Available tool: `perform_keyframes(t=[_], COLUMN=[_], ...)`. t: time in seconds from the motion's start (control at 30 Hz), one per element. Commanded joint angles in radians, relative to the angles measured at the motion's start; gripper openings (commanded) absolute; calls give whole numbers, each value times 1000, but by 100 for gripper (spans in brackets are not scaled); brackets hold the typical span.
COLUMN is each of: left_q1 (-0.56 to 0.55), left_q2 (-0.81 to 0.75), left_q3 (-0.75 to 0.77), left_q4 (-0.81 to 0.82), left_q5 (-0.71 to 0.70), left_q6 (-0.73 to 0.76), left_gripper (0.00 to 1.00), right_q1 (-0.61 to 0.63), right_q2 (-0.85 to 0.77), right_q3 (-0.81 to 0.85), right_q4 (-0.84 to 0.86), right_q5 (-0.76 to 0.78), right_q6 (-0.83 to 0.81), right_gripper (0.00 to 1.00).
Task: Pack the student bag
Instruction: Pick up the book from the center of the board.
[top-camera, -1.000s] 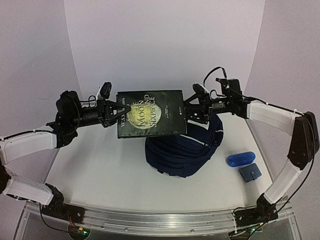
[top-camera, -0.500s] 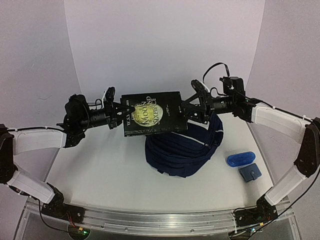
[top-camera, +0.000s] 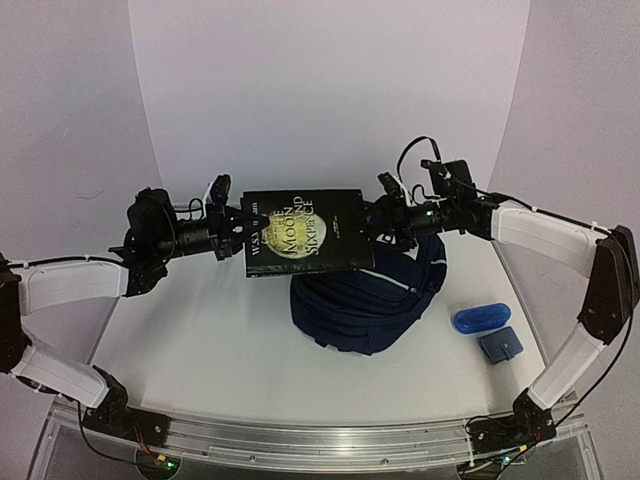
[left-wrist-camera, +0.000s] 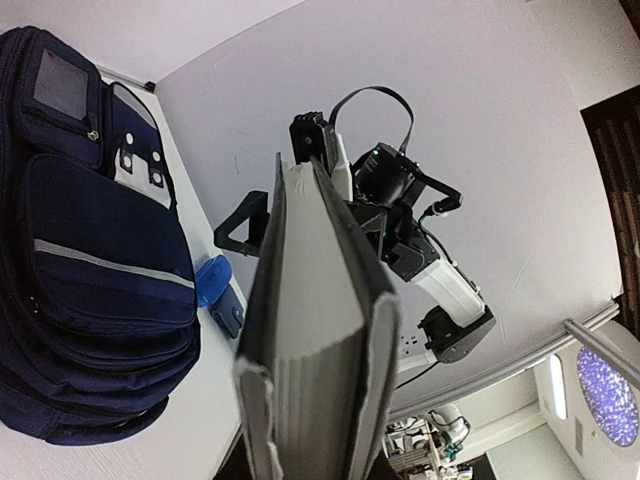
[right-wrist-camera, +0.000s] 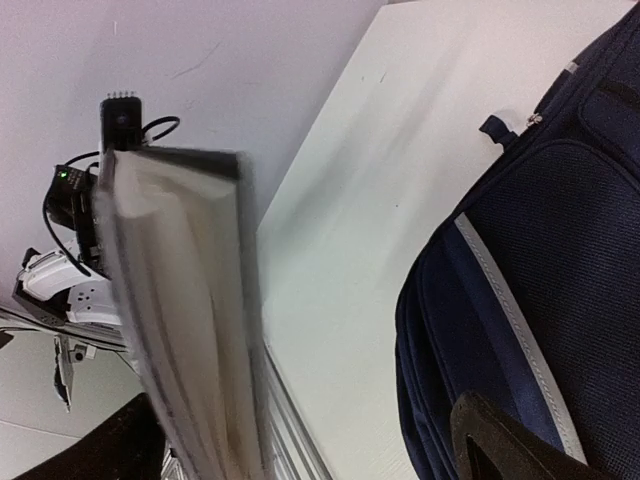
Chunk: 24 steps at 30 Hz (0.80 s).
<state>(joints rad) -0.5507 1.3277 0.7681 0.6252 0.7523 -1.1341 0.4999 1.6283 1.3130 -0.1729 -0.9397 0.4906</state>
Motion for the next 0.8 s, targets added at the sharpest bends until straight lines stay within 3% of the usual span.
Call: perform_keyframes(t=[0.0, 0.13, 0.23, 0.43, 0.53, 0.63, 0.77], left_q1=[-10, -10, -11, -17, -18, -18, -21], left_q2=[-87, -57, -11, 55, 62, 20, -45], left_q3=[73, 63, 51, 50, 58, 92, 131], left_q4=[131, 196, 295, 346, 270, 10, -257], left_q5=[57, 67, 76, 78, 92, 93, 106], left_q6=[27, -10, -68, -97, -73, 51, 190], left_gripper=[0, 0, 0, 6, 22, 40, 62], right_q1=[-4, 6, 46, 118, 118, 117, 111], right_q2=[-2, 25, 25, 40, 51, 54, 54], right_q3=[42, 49, 42, 70, 82, 76, 66], right_q4=[-108, -50, 65, 93, 93, 93, 93], right_q5=[105, -126, -249, -291, -287, -281, -262], right_q6=[-103, -48, 34, 73, 88, 100, 99], right_gripper=[98, 96, 88, 63, 40, 19, 13])
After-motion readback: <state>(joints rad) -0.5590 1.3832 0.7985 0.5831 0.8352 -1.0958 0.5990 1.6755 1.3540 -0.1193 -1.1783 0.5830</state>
